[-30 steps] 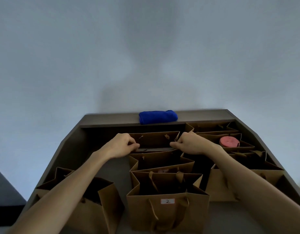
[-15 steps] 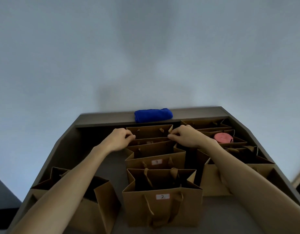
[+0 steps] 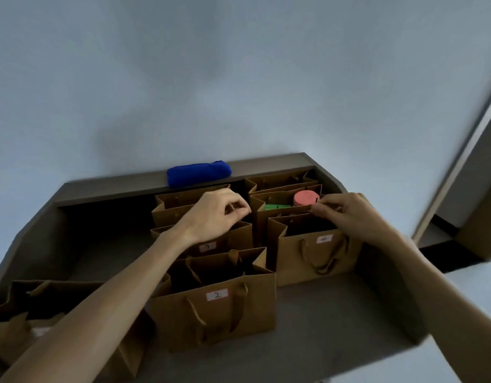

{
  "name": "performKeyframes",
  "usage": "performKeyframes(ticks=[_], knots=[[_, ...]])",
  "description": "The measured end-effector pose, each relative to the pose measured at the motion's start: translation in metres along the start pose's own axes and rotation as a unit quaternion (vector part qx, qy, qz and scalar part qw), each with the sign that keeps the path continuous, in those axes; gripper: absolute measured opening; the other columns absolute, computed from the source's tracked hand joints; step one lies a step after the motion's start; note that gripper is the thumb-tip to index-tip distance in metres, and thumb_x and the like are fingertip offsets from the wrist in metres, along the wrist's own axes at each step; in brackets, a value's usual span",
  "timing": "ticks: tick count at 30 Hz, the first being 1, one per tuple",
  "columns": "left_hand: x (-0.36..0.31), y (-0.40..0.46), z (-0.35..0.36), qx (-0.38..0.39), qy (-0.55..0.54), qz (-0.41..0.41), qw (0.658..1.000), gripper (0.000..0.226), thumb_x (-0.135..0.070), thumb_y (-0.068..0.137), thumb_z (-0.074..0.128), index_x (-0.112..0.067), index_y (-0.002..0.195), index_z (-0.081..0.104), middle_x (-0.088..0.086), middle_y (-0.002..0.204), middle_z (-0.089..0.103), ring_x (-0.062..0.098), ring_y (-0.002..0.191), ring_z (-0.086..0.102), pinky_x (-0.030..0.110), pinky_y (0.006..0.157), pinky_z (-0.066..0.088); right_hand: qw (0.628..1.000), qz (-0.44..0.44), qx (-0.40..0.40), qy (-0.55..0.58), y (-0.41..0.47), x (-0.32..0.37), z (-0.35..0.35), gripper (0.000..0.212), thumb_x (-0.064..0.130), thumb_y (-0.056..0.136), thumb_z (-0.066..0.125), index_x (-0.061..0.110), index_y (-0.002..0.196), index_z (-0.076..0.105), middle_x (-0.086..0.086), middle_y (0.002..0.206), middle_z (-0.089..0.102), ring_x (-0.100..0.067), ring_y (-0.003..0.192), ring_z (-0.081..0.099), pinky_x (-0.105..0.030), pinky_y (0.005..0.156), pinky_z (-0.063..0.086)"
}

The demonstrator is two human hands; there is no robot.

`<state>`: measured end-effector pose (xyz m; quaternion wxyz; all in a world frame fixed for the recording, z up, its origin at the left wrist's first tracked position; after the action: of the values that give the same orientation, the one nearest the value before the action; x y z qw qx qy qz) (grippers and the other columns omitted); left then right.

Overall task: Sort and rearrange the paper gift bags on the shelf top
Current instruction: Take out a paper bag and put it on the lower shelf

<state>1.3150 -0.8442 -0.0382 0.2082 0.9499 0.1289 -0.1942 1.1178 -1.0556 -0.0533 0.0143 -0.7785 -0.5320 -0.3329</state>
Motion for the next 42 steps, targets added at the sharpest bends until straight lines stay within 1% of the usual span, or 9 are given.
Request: performKeyframes(ticks=[5, 9, 14, 19, 25, 29, 34, 37, 42], knots=[[-0.039, 0.015, 0.039, 0.054, 0.019, 0.056, 0.997, 0.017, -0.031, 0.094, 0.06, -0.024, 0.107, 0.068, -0.008, 0.118, 0.061, 0.003, 0.099, 0.057, 0.022, 0.086, 0.05, 0.998, 0.019, 0.05, -0.044, -0.032, -0.019, -0.001, 0.019, 0.042, 0.094, 0.057, 0.03, 0.098, 0.07, 0.016, 0.087, 0.065, 0.002, 0.08, 0.062, -0.017, 0.069, 0.052], [-0.047, 0.024, 0.051, 0.03, 0.03, 0.068, 0.997, 0.018, -0.033, 0.095, 0.057, -0.026, 0.107, 0.068, -0.008, 0.119, 0.06, 0.005, 0.111, 0.053, 0.029, 0.097, 0.046, 0.991, -0.055, 0.069, -0.104, -0.059, -0.021, 0.003, 0.031, 0.053, 0.091, 0.051, 0.031, 0.101, 0.069, 0.021, 0.092, 0.061, 0.006, 0.086, 0.056, -0.01, 0.073, 0.043], [-0.048, 0.03, 0.056, 0.019, 0.025, 0.062, 0.998, 0.016, -0.034, 0.094, 0.058, -0.028, 0.104, 0.068, -0.01, 0.118, 0.06, 0.006, 0.111, 0.053, 0.035, 0.098, 0.047, 0.991, -0.076, 0.046, -0.099, -0.084, -0.024, 0.003, 0.02, 0.039, 0.093, 0.058, 0.028, 0.105, 0.071, 0.017, 0.096, 0.061, 0.004, 0.085, 0.056, -0.017, 0.074, 0.051], [-0.046, 0.038, 0.058, 0.021, 0.045, 0.047, 0.998, 0.017, -0.03, 0.095, 0.058, -0.025, 0.109, 0.067, -0.005, 0.123, 0.061, 0.011, 0.117, 0.054, 0.041, 0.102, 0.046, 0.993, -0.077, 0.048, -0.082, -0.083, -0.024, -0.001, 0.034, 0.051, 0.092, 0.048, 0.029, 0.103, 0.07, 0.017, 0.097, 0.062, 0.001, 0.088, 0.058, -0.024, 0.075, 0.054], [-0.032, 0.047, 0.058, 0.056, 0.127, -0.009, 0.99, 0.029, -0.029, 0.093, 0.062, -0.026, 0.122, 0.058, -0.001, 0.129, 0.059, 0.02, 0.125, 0.051, 0.049, 0.105, 0.042, 0.992, -0.061, 0.078, -0.072, -0.071, -0.023, -0.007, 0.026, 0.05, 0.092, 0.053, 0.033, 0.103, 0.07, 0.022, 0.098, 0.063, 0.002, 0.091, 0.059, -0.019, 0.076, 0.051], [-0.027, 0.054, 0.057, 0.072, 0.136, -0.031, 0.988, 0.033, -0.025, 0.092, 0.063, -0.026, 0.124, 0.056, -0.002, 0.124, 0.063, 0.018, 0.114, 0.06, 0.046, 0.098, 0.049, 0.992, -0.057, 0.104, -0.053, -0.061, -0.017, -0.01, 0.019, 0.044, 0.091, 0.06, 0.031, 0.1, 0.072, 0.022, 0.092, 0.065, 0.004, 0.088, 0.061, -0.014, 0.075, 0.049], [-0.025, 0.055, 0.061, 0.119, 0.136, -0.016, 0.983, 0.019, -0.027, 0.094, 0.059, -0.03, 0.112, 0.064, -0.005, 0.112, 0.068, 0.009, 0.097, 0.065, 0.034, 0.081, 0.058, 0.998, -0.052, 0.008, -0.041, -0.044, -0.017, -0.02, 0.019, 0.041, 0.092, 0.059, 0.03, 0.102, 0.07, 0.026, 0.09, 0.058, 0.006, 0.088, 0.057, -0.011, 0.074, 0.046], [-0.028, 0.051, 0.061, 0.137, 0.124, 0.006, 0.983, 0.017, -0.027, 0.092, 0.063, -0.027, 0.109, 0.068, -0.005, 0.11, 0.07, 0.006, 0.096, 0.064, 0.03, 0.083, 0.057, 0.997, -0.061, -0.02, -0.051, -0.027, -0.023, -0.024, 0.02, 0.034, 0.091, 0.065, 0.027, 0.109, 0.069, 0.016, 0.102, 0.062, 0.002, 0.094, 0.056, -0.016, 0.079, 0.048], [-0.034, 0.043, 0.063, 0.154, 0.123, 0.015, 0.98, 0.024, -0.027, 0.092, 0.063, -0.026, 0.116, 0.065, -0.004, 0.119, 0.066, 0.007, 0.105, 0.064, 0.035, 0.091, 0.056, 0.99, -0.022, 0.065, -0.122, 0.019, -0.035, -0.017, 0.062, 0.041, 0.083, 0.073, 0.03, 0.137, 0.046, 0.001, 0.14, 0.046, -0.016, 0.126, 0.04, -0.034, 0.102, 0.04]])
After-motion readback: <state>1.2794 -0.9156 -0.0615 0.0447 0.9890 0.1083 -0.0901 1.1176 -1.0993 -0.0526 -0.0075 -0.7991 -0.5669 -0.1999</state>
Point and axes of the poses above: each hand's wrist, its own y-axis towards the middle knuckle, its own z-axis out of the palm, x = y × z, the point moved 2 cm from there along y, towards the middle knuckle
